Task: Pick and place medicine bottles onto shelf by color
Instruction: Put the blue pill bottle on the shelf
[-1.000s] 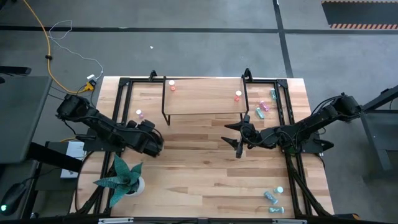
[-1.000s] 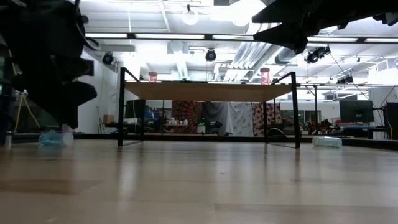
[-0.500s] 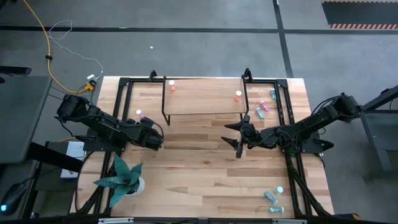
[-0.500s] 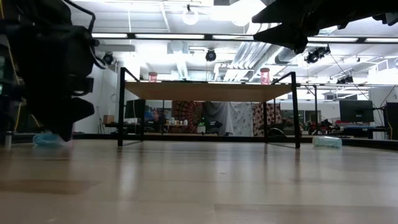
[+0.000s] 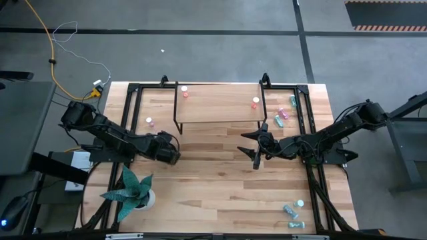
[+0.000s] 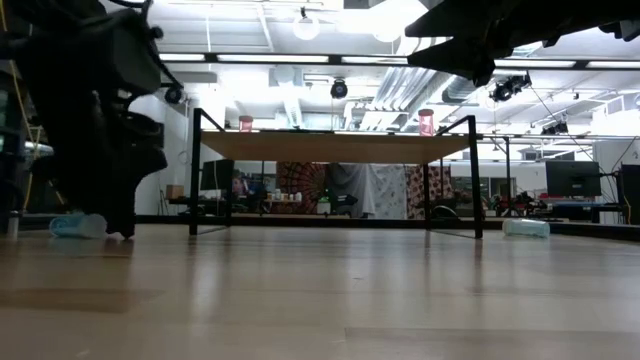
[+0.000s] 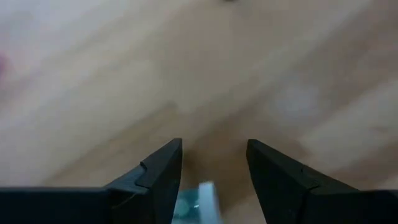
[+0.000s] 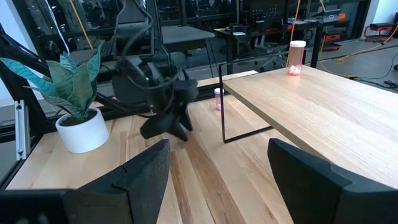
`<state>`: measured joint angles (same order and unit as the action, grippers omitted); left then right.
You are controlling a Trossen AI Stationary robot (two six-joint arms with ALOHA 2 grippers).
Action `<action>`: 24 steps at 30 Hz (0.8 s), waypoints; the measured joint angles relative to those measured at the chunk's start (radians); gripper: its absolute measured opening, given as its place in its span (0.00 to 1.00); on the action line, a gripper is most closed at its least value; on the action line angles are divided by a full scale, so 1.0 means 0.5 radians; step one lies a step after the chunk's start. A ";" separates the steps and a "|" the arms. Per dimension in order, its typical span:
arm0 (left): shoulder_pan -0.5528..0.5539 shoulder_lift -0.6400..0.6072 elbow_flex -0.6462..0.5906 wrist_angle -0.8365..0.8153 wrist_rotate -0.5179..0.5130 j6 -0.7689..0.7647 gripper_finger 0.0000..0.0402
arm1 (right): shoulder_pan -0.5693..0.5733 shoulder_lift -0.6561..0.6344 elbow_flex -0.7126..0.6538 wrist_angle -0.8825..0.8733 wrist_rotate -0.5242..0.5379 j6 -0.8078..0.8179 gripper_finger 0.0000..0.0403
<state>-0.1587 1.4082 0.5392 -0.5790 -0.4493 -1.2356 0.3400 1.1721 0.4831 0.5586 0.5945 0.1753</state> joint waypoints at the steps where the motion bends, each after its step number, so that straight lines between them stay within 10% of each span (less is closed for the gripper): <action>1: -0.012 0.000 0.005 0.044 0.004 0.034 0.43 | -0.001 0.000 0.000 0.000 0.000 0.000 0.65; 11: -0.024 -0.090 0.396 -0.471 -0.086 0.597 0.43 | 0.000 0.000 0.000 0.000 0.000 0.005 0.65; 18: 0.103 -0.103 0.573 -1.003 0.628 1.346 0.43 | -0.001 0.000 0.000 0.000 0.000 0.002 0.65; 24: 0.192 -0.085 0.574 -1.010 0.604 2.068 0.43 | 0.000 0.000 0.000 0.003 0.000 0.002 0.65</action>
<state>-0.0628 1.3659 0.8262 -1.0840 -0.1475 -0.2015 0.3398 1.1721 0.4831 0.5602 0.5945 0.1761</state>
